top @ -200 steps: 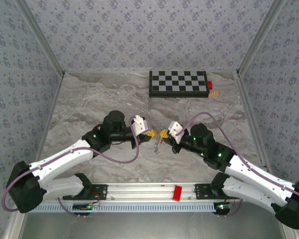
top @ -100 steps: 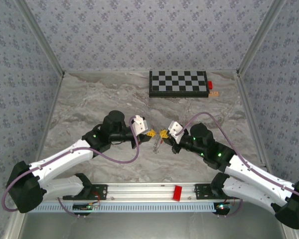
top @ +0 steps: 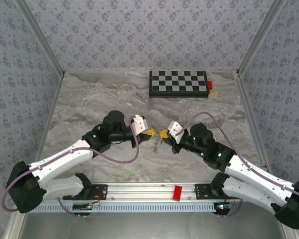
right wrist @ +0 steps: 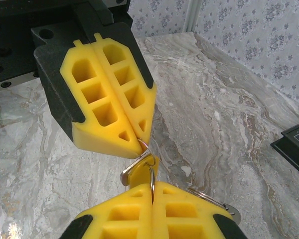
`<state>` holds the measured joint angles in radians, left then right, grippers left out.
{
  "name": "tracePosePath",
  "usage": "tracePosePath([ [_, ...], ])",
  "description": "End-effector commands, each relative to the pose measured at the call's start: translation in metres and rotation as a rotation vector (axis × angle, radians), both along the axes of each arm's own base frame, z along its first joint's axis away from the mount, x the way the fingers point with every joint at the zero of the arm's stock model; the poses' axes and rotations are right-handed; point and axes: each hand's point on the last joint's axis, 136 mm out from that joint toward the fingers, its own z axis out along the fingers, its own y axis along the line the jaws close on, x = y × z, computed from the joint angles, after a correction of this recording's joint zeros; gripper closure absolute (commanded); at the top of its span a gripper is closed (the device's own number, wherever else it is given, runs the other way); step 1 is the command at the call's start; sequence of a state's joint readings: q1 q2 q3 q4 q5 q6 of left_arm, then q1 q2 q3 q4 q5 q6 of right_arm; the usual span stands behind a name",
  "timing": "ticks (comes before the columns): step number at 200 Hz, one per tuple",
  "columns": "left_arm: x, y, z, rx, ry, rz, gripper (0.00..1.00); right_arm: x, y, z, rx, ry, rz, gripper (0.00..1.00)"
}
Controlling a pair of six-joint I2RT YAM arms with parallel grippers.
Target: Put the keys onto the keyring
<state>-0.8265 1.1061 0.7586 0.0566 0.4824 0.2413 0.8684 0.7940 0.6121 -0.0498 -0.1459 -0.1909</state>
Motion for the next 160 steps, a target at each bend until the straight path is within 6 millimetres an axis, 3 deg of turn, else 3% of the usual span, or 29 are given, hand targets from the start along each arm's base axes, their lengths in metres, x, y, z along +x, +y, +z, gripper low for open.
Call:
tracePosePath([
  [1,-0.004,-0.004,0.016,-0.037,-0.018,-0.033,1.0,0.001,0.001,0.015,0.036,-0.007,0.0,1.0],
  [160,-0.018,-0.011,0.014,-0.024,0.005,-0.118,1.0,0.006,0.002,0.013,0.03,0.009,-0.021,1.0],
])
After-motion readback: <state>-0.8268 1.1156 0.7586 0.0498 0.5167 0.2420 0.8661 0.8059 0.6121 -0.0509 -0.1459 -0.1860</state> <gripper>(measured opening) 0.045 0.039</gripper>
